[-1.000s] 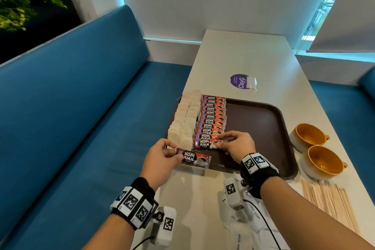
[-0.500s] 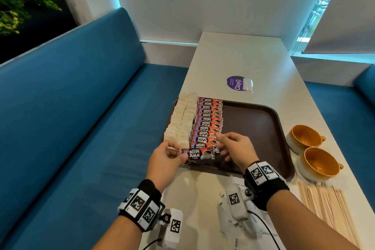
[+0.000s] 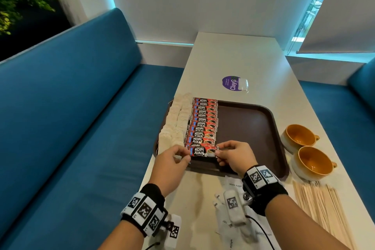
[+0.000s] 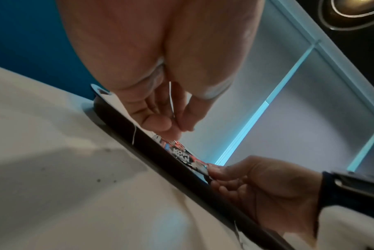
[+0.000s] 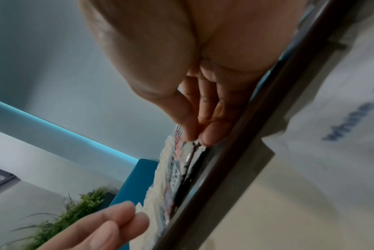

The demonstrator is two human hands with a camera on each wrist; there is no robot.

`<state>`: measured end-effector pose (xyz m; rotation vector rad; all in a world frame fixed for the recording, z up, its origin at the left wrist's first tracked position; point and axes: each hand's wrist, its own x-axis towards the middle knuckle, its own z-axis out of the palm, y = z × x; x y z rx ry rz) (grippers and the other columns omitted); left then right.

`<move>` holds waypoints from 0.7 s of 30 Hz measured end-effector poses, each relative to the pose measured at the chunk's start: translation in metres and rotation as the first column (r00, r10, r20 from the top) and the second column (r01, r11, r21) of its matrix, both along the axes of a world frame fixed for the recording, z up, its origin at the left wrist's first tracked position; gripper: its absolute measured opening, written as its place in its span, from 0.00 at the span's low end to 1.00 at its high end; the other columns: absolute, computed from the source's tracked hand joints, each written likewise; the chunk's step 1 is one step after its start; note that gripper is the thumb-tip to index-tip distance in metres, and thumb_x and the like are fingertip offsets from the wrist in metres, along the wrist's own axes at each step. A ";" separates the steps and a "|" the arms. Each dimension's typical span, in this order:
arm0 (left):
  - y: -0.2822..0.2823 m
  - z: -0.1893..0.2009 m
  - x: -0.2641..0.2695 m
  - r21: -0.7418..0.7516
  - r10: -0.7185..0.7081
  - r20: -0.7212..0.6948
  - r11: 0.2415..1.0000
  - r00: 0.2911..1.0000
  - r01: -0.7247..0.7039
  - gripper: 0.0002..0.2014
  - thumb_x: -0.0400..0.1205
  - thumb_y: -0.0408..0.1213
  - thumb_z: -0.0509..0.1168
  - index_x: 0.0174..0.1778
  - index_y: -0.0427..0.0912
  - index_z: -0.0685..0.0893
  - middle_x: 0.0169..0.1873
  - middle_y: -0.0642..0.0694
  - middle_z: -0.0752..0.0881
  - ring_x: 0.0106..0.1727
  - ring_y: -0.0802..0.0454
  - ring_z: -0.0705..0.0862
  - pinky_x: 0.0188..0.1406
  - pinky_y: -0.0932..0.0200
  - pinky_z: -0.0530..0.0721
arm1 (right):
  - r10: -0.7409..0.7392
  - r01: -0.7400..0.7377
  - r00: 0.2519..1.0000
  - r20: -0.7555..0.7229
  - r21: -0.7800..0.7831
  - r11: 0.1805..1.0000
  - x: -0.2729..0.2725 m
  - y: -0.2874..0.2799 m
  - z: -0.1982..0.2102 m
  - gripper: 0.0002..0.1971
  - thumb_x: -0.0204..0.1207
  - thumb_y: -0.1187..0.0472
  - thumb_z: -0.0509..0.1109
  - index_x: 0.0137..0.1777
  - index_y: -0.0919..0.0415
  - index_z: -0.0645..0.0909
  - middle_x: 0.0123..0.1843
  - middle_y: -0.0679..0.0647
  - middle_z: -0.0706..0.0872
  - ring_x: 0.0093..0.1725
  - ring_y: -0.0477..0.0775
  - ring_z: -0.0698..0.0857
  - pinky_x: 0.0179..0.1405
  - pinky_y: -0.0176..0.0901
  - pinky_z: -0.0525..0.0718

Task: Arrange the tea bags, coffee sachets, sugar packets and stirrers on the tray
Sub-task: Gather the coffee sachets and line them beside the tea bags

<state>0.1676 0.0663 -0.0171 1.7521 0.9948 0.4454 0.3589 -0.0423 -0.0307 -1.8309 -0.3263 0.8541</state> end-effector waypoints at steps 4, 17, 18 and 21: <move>-0.007 0.001 0.000 0.071 -0.129 -0.157 0.987 0.979 0.141 0.08 0.85 0.39 0.70 0.57 0.55 0.90 0.50 0.58 0.87 0.49 0.57 0.86 0.54 0.61 0.86 | -0.005 0.006 1.000 0.024 -0.059 0.998 -0.003 0.007 -0.003 0.06 0.73 0.73 0.81 0.45 0.65 0.88 0.33 0.61 0.92 0.31 0.55 0.89 0.40 0.50 0.92; -0.010 -0.001 0.007 0.115 -0.125 -0.242 0.981 0.962 0.156 0.16 0.85 0.43 0.69 0.69 0.51 0.86 0.59 0.53 0.87 0.53 0.54 0.86 0.59 0.54 0.89 | 0.032 -0.003 0.989 0.142 -0.197 0.980 -0.007 0.016 0.008 0.10 0.69 0.71 0.84 0.43 0.64 0.85 0.31 0.61 0.92 0.26 0.54 0.91 0.29 0.44 0.90; -0.009 -0.001 0.007 0.106 -0.125 -0.240 0.982 0.963 0.154 0.16 0.85 0.43 0.69 0.70 0.51 0.86 0.57 0.54 0.86 0.52 0.53 0.86 0.56 0.52 0.90 | 0.032 -0.003 0.989 0.146 -0.194 0.981 -0.007 0.016 0.008 0.10 0.69 0.71 0.84 0.43 0.65 0.85 0.31 0.61 0.92 0.26 0.54 0.91 0.28 0.44 0.90; -0.007 0.000 0.006 0.090 -0.129 -0.229 0.984 0.965 0.153 0.16 0.86 0.42 0.69 0.70 0.51 0.85 0.55 0.55 0.84 0.51 0.53 0.86 0.53 0.51 0.92 | 0.036 -0.011 0.990 0.133 -0.187 0.982 -0.008 0.015 0.010 0.11 0.68 0.71 0.85 0.43 0.66 0.85 0.32 0.62 0.92 0.27 0.56 0.91 0.30 0.46 0.91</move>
